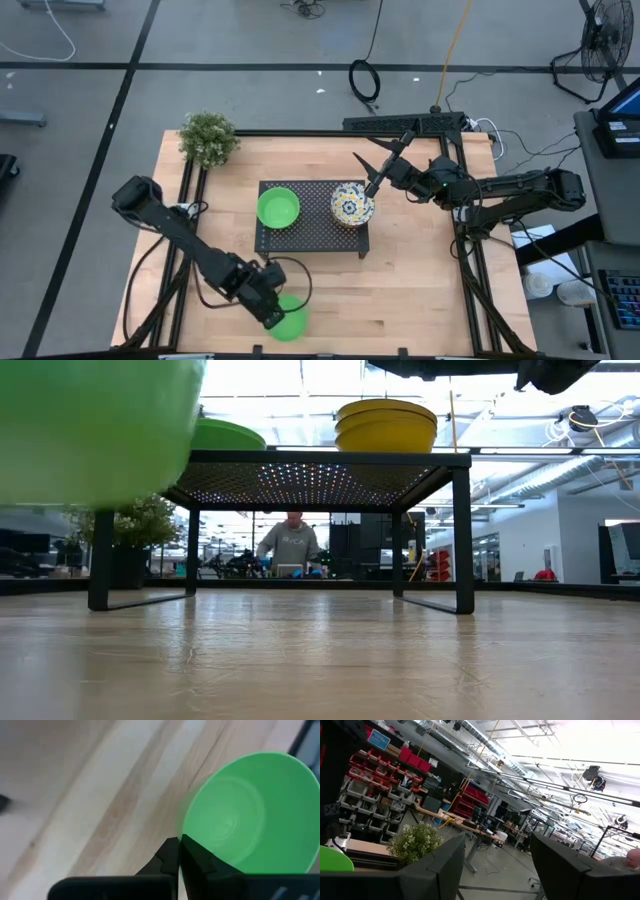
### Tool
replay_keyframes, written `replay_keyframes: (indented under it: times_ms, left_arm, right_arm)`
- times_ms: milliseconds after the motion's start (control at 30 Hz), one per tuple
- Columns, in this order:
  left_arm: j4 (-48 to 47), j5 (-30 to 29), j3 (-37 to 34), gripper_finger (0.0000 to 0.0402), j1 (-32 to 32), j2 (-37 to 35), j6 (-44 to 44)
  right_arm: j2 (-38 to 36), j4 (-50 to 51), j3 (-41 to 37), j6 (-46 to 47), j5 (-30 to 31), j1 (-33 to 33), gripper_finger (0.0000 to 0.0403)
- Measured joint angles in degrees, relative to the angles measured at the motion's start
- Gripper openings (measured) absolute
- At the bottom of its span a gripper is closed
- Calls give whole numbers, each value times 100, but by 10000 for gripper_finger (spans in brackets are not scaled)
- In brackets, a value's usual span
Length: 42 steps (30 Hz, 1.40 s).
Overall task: Pick & Place Mini bowls
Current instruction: Stack the green bowl on top of the green bowl on the shelf
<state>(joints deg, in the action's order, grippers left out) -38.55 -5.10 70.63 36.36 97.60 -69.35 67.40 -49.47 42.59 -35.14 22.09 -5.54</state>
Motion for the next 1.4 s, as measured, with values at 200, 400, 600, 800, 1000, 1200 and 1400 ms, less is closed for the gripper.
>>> replay_keyframes:
  times_ms: [200, 400, 600, 800, 1000, 1200, 1400]
  left_arm:
    - [-76, -853, 0, 5, 2, -911, 416]
    - [-335, -1876, 2, 5, -153, -1995, 585]
    - [-1283, -2657, 7, 7, -640, -2962, 169]
    - [-1876, -2420, 7, 5, -1525, -3690, 89]
    - [-1933, -1766, 7, 4, -2576, -3981, 656]
    - [-2513, -1418, 7, 5, -3137, -3720, 917]
    - [-2821, -955, 7, 6, -3423, -3331, 889]
  right_arm:
    - [2, 0, 2, 0, 0, 2, 215]
    - [2, -1, 1, 2, 0, 2, 215]
    - [2, -2, 1, 2, 0, 0, 215]
    - [2, -22, 1, 2, 0, 0, 215]
    - [2, -39, 1, 0, 0, 2, 215]
    - [2, -39, 2, 2, 2, 2, 215]
    - [2, -38, 1, 2, 2, 2, 215]
